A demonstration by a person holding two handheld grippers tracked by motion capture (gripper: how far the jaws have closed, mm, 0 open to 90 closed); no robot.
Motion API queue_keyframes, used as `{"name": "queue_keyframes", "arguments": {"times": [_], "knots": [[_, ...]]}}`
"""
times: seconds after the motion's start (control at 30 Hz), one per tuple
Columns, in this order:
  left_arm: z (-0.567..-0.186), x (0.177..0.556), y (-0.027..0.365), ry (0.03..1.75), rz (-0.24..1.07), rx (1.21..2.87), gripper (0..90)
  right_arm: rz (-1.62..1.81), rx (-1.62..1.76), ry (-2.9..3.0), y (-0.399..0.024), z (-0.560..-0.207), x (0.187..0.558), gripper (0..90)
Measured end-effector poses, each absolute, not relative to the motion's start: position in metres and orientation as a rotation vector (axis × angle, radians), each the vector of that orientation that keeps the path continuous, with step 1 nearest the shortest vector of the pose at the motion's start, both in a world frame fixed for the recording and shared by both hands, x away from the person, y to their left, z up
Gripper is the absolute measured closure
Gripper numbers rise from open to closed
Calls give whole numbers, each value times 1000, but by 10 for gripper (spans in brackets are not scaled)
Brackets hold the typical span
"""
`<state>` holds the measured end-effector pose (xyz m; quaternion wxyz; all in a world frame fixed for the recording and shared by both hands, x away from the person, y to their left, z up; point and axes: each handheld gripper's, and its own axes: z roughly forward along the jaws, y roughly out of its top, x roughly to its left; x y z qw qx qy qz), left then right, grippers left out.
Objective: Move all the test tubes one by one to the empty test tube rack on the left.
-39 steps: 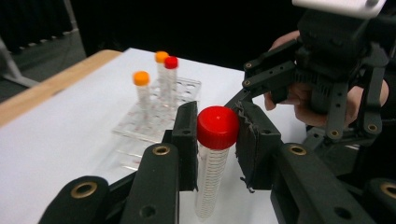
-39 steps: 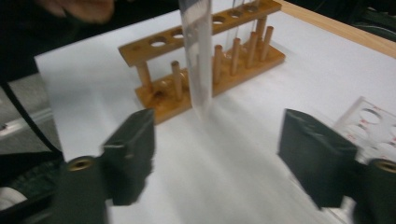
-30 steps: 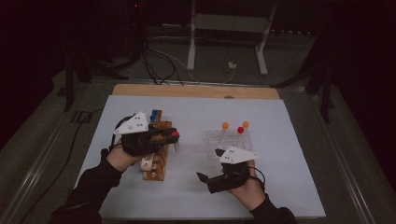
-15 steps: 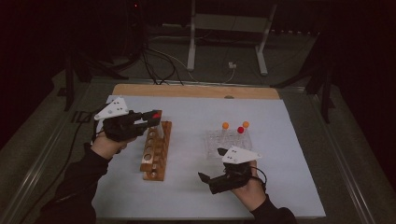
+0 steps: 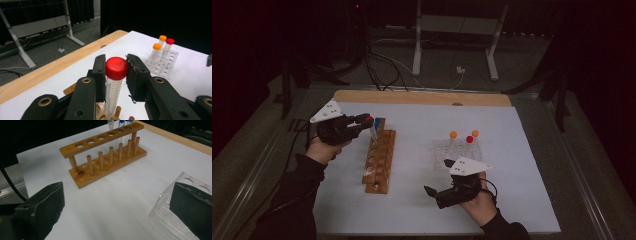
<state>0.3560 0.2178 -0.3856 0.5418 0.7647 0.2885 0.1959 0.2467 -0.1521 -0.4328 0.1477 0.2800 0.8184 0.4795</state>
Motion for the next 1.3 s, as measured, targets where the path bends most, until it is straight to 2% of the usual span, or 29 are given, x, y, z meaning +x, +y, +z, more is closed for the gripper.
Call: {"name": "queue_keyframes", "arguments": {"times": [0.6, 1.3], "knots": [[-429, 363, 217, 757, 424, 1840, 717, 1394, 818, 2357, -155, -433, 248, 0], [-452, 361, 215, 771, 415, 1854, 716, 1388, 813, 2372, -155, -433, 247, 0]]}}
